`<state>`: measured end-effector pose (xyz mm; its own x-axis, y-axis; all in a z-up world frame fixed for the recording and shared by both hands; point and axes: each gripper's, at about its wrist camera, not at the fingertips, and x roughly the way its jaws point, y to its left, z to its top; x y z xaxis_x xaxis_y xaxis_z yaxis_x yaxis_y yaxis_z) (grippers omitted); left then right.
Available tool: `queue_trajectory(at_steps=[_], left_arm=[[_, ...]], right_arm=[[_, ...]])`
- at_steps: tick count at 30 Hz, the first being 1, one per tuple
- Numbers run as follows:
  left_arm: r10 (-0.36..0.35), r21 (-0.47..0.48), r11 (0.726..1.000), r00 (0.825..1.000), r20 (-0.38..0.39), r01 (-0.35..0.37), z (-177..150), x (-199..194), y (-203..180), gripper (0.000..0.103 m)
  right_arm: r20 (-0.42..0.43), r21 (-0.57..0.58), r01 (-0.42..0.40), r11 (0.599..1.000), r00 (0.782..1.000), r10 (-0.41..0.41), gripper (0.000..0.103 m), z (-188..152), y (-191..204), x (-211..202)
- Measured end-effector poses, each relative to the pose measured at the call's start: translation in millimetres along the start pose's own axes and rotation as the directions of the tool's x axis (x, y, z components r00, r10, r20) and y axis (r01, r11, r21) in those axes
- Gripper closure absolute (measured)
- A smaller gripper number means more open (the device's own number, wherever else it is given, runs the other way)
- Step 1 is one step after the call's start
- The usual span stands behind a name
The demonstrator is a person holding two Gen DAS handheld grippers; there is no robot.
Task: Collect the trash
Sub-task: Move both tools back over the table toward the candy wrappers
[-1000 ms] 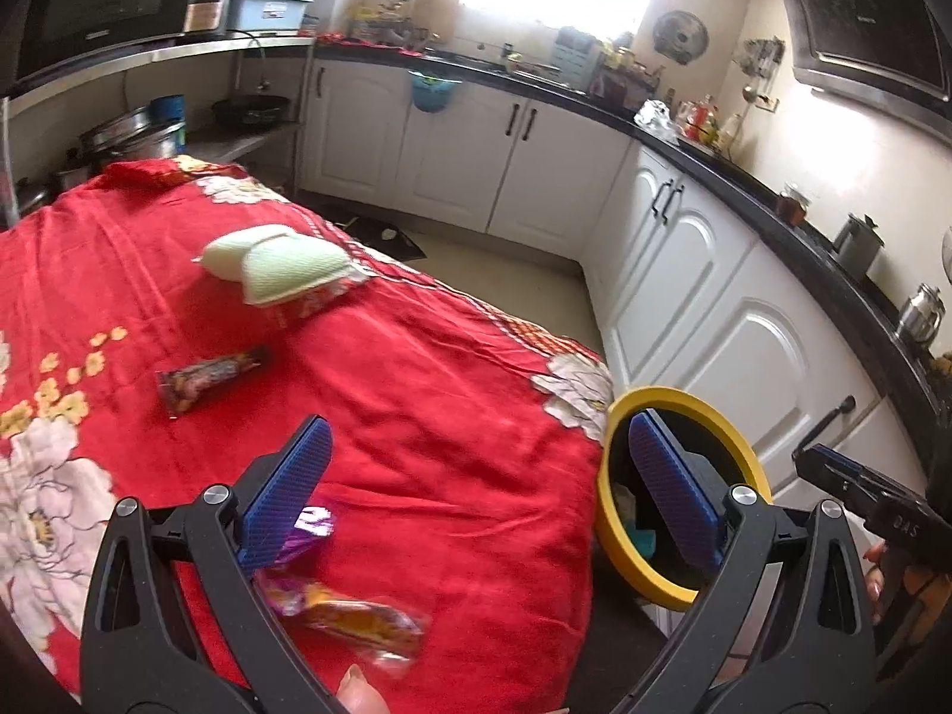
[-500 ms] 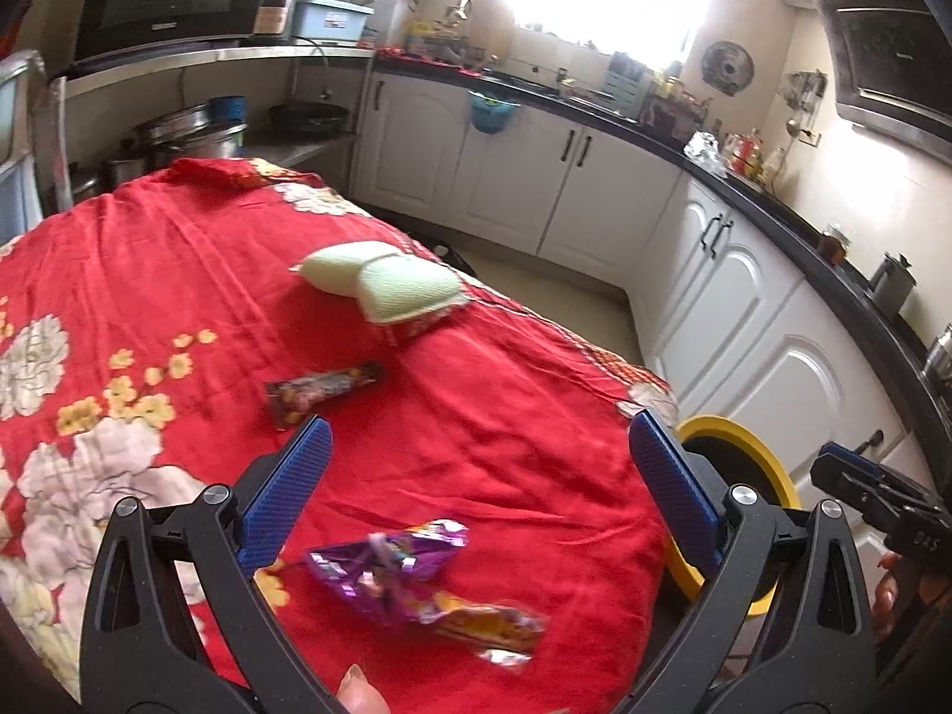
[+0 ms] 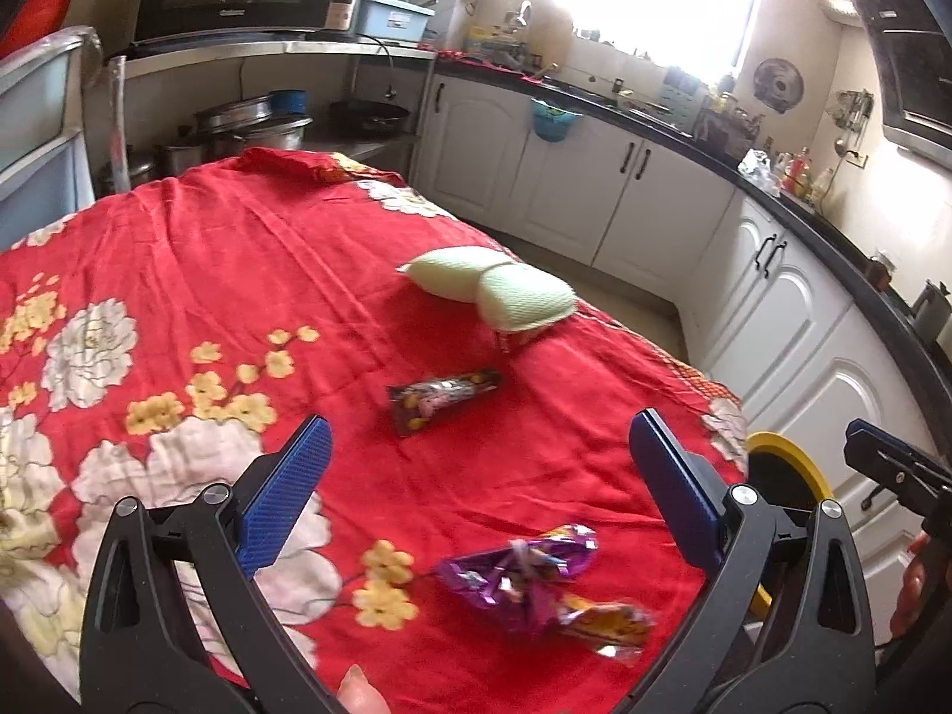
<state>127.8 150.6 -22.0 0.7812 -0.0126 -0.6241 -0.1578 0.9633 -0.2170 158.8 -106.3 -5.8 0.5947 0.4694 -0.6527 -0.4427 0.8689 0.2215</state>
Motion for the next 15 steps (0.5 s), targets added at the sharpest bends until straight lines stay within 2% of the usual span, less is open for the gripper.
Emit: queue_trajectory(at_steps=[8,15], left_arm=[[0.045,0.016,0.999,0.999,-0.008,-0.044,7,11,17,0.011],[0.040,0.021,0.999,0.998,-0.047,-0.039,8,27,24,0.011]], right_arm=[[-0.077,-0.089,-0.075,0.993,0.995,0.068,0.033,-10,29,18],[-0.145,-0.142,-0.138,0.980,0.983,0.117,0.033,-26,52,35]])
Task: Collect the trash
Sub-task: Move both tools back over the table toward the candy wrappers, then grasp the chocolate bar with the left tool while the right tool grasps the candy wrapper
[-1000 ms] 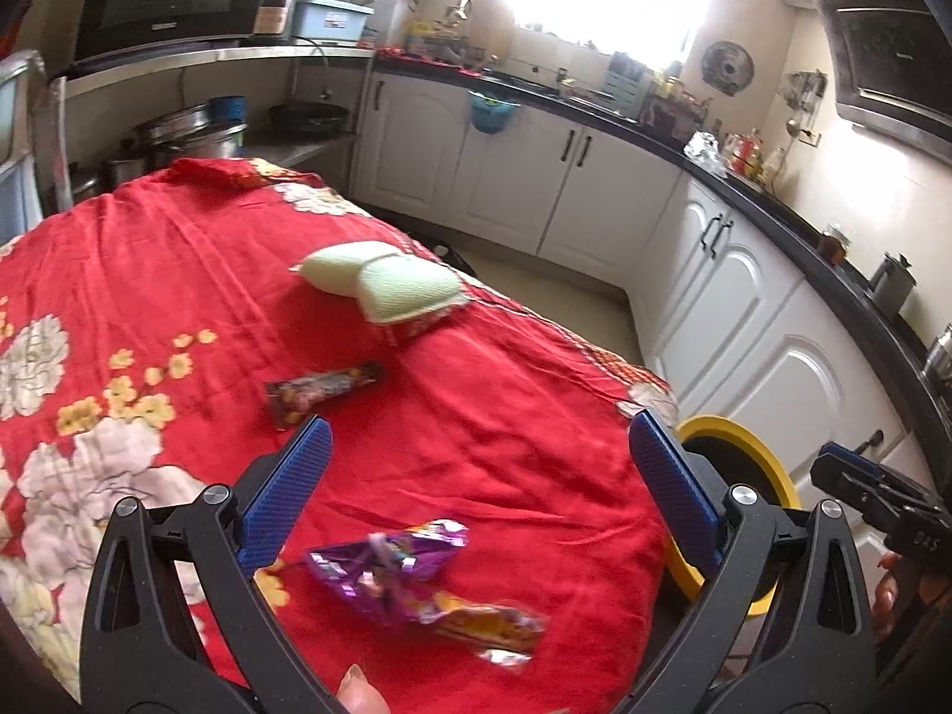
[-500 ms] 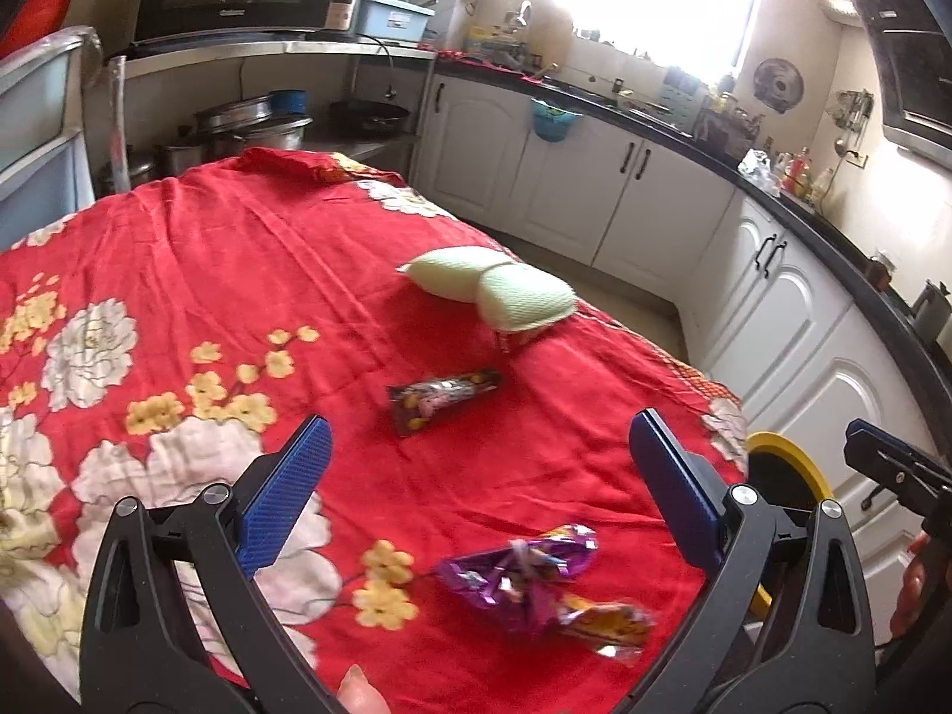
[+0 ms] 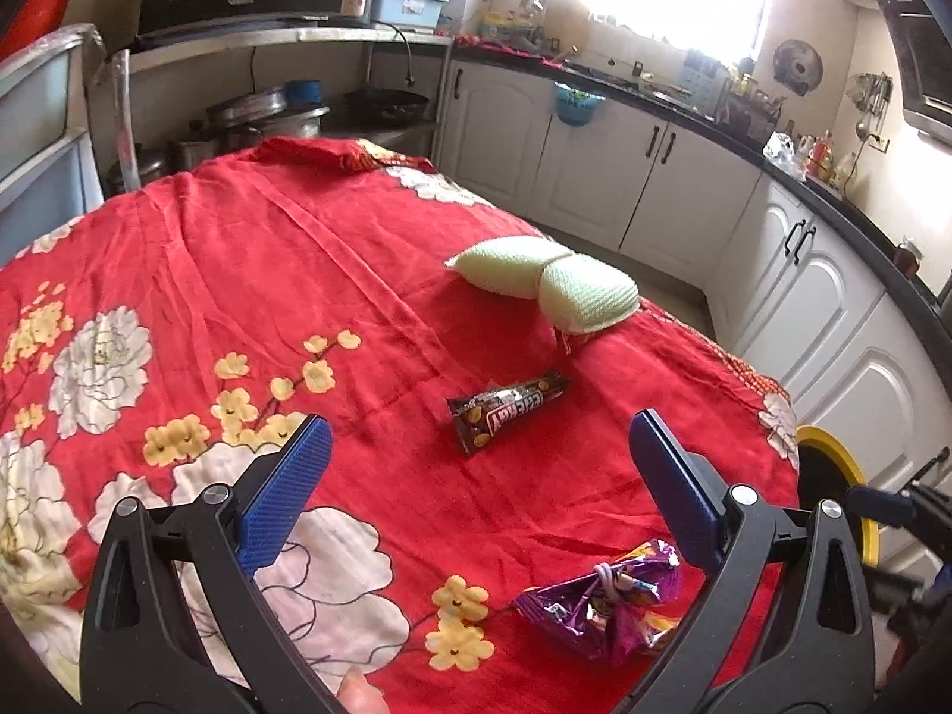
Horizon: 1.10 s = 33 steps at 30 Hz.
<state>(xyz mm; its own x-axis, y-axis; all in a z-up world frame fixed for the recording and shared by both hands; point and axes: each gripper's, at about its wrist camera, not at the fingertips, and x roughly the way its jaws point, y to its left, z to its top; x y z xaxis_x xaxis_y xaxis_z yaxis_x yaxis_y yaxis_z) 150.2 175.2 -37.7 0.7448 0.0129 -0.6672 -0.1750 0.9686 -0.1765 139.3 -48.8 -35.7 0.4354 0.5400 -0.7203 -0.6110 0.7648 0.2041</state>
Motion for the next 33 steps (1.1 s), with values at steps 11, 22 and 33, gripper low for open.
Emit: queue_trajectory(at_steps=[11,22,33], left_arm=[[-0.024,0.023,0.999,0.998,-0.062,0.025,-7,25,0,0.011],[0.004,0.149,0.989,0.990,-0.139,0.017,8,80,-6,0.016],[0.016,0.233,0.972,0.984,-0.179,0.026,5,100,-21,0.058]], right_arm=[[-0.127,-0.092,-0.081,0.993,0.990,0.069,0.040,-20,28,49],[-0.195,-0.137,-0.101,0.985,0.978,0.073,0.057,-32,44,72],[-0.209,-0.141,-0.115,0.983,0.974,0.084,0.080,-45,45,61]])
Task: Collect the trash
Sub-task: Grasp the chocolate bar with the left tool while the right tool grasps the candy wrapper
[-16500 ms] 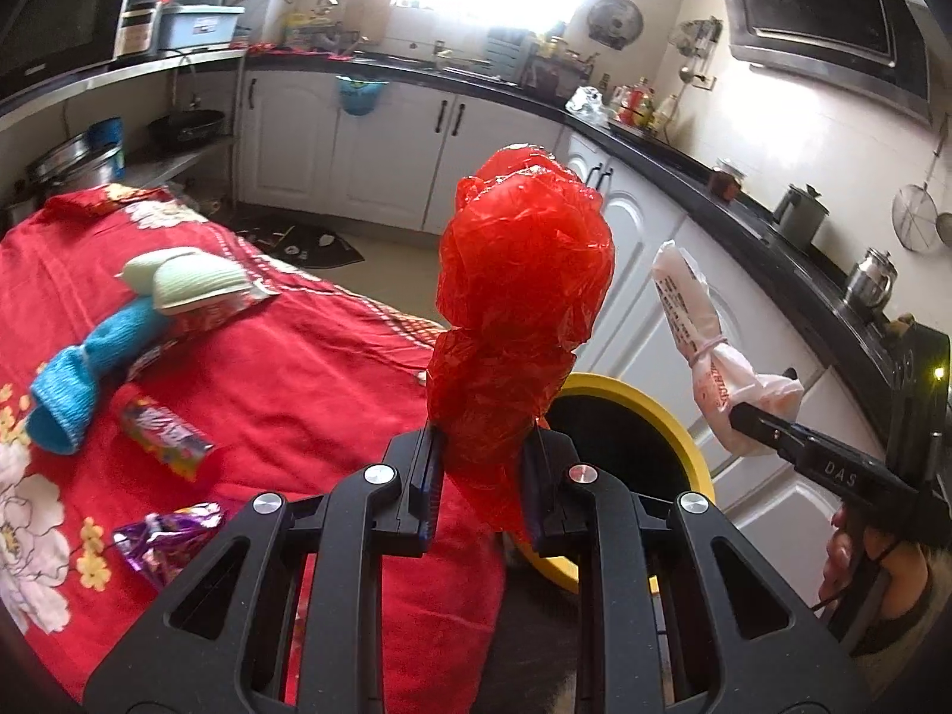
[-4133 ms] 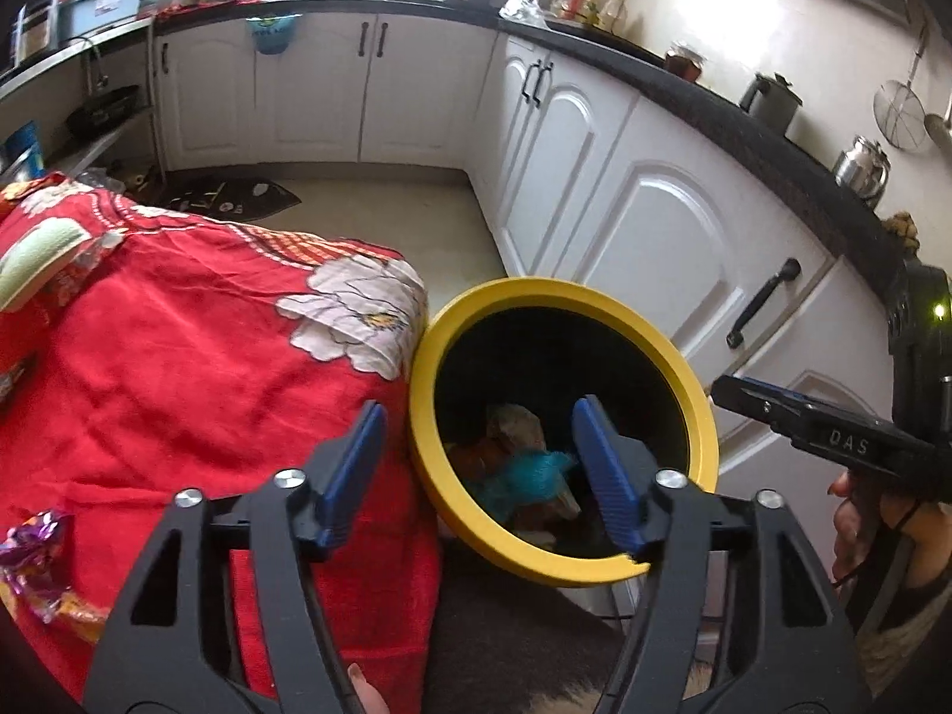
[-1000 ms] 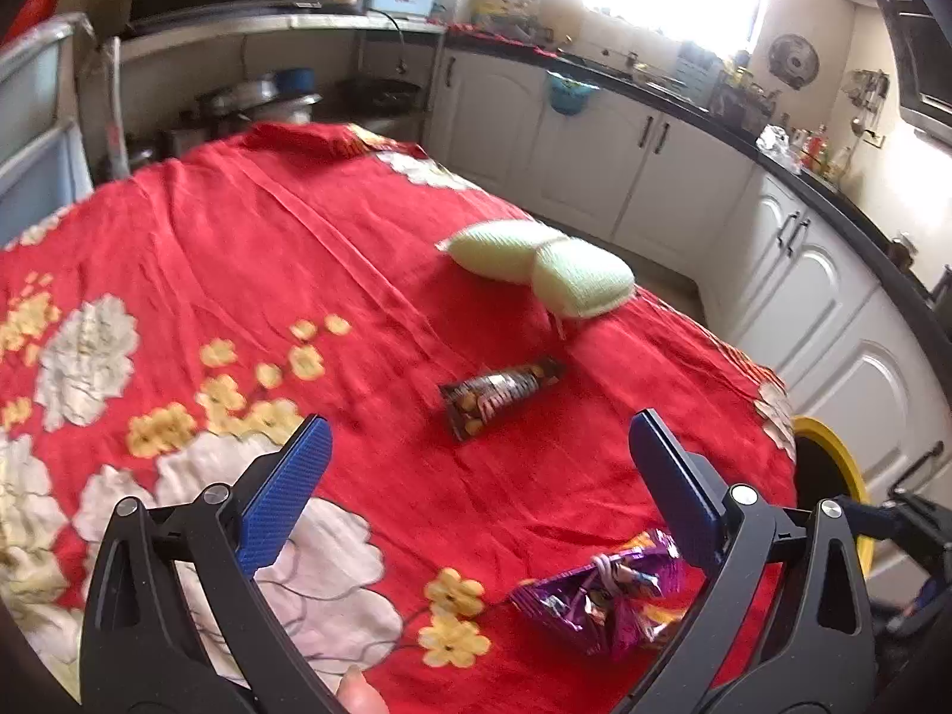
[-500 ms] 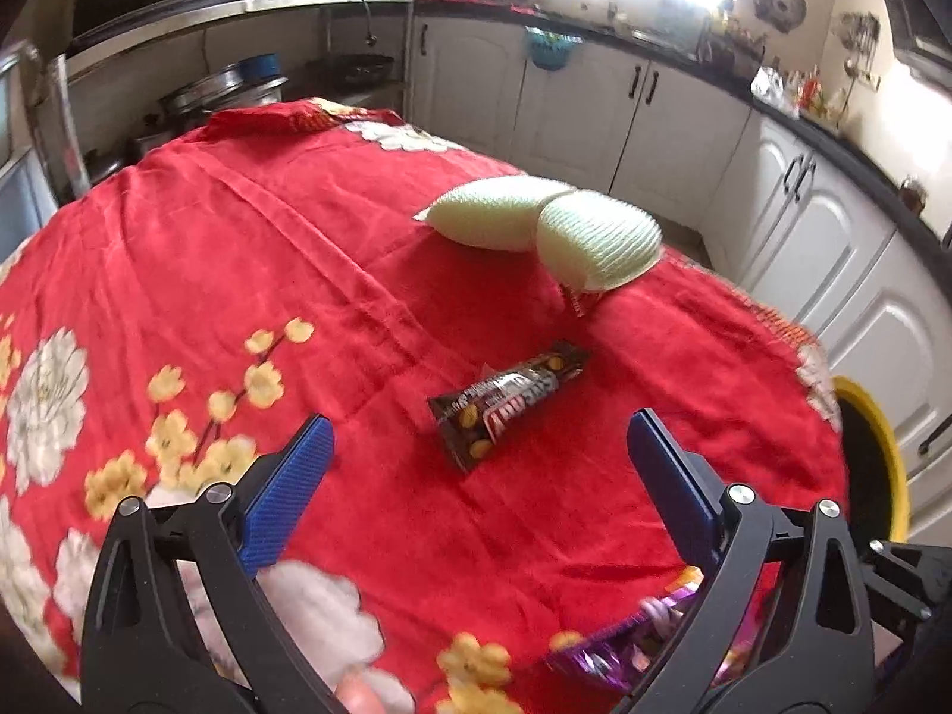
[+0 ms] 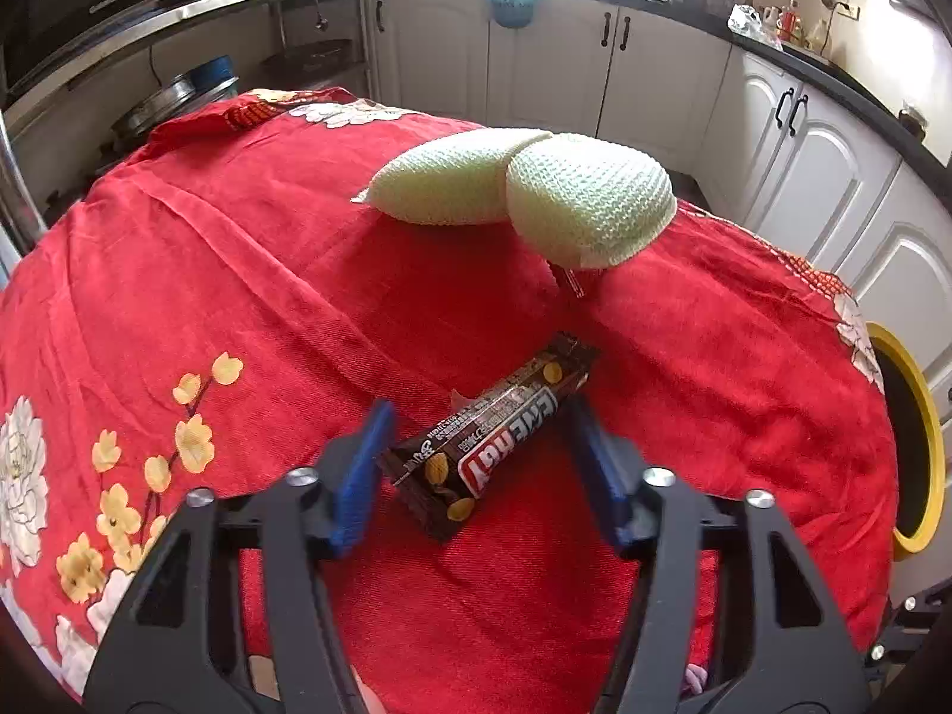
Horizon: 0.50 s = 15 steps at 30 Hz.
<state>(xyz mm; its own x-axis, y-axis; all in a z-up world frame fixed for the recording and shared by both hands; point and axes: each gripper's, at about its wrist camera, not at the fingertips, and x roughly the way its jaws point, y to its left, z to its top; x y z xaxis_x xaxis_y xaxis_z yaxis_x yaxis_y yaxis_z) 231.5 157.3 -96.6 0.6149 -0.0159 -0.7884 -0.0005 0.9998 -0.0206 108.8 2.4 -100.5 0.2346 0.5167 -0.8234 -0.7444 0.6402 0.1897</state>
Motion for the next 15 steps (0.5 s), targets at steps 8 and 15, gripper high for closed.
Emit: queue_trajectory(at_steps=[8,15], left_arm=[[0.000,-0.006,1.000,1.000,-0.003,0.000,-10,-7,0,0.077],[-0.012,-0.062,0.998,1.000,0.016,0.013,-25,-22,5,0.081]], right_arm=[[0.001,0.020,-0.021,1.000,1.000,0.021,0.082,-12,1,-9],[0.015,0.059,-0.033,0.998,0.999,0.032,0.084,-18,-1,-13]])
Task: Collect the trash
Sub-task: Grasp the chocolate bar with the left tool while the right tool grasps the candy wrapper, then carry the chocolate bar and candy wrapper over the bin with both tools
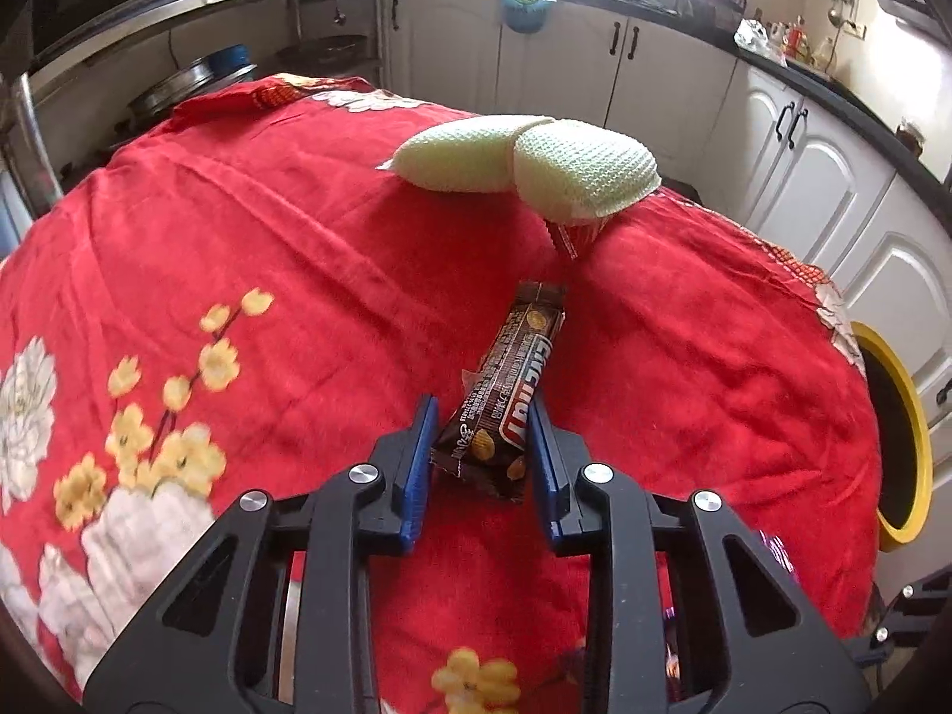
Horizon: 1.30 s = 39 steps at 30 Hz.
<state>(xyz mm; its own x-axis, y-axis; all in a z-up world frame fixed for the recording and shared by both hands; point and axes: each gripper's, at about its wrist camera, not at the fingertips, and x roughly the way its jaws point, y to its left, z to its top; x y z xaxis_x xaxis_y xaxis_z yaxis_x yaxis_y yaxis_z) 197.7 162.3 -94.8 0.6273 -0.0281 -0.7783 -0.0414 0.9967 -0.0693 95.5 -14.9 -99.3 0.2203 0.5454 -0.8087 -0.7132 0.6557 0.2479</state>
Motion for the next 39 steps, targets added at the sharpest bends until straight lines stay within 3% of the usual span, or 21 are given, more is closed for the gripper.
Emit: queue_trajectory(at_steps=[14,25,39], left_arm=[[-0.010,-0.131,0.991,0.996,0.085,0.021,-24,-54,12,0.082],[-0.052,-0.068,0.996,0.989,0.140,0.062,-24,-85,-23,0.082],[-0.120,0.019,0.993,0.980,0.161,0.118,-20,-96,-69,0.082]], right_arm=[[0.047,0.065,0.002,0.998,0.999,-0.005,0.085,-5,-13,-21],[0.117,0.120,0.029,0.992,0.992,-0.043,0.086,-9,-30,-53],[0.178,0.205,0.068,0.976,0.978,-0.106,0.087,-20,-61,-87]])
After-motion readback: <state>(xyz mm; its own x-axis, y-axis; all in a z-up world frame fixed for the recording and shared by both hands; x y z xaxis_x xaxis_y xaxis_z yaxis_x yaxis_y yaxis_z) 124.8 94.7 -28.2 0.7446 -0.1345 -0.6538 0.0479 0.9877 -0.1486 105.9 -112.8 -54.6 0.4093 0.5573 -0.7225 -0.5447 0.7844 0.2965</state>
